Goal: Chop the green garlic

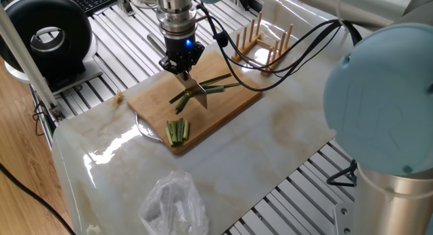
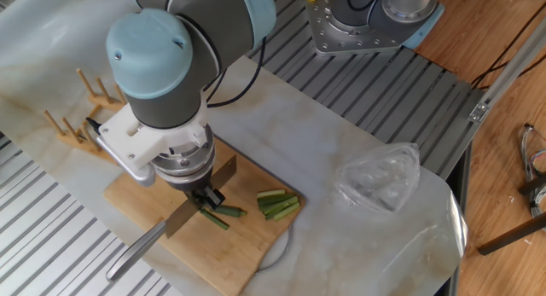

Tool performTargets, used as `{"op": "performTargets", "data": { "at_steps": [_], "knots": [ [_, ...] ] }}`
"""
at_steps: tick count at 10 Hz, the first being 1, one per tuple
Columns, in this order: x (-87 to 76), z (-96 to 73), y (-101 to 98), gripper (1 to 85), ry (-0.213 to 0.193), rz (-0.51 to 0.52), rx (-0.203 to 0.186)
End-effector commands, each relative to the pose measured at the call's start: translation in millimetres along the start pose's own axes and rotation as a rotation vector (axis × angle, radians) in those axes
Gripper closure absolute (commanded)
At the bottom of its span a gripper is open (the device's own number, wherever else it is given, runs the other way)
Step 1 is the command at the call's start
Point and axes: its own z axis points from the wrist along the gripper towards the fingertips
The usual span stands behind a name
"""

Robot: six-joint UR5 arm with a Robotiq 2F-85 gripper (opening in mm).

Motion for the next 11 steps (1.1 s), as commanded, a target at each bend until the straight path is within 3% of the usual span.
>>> {"op": "performTargets", "data": {
  "at_steps": [1,11],
  "knots": [
    [-4.8,-3.2,4.0,84.3,-0.014,0.005,-0.022],
    [3.1,1.4,9.9,84.3,-0.015,0.009,-0.01]
  ]
}}
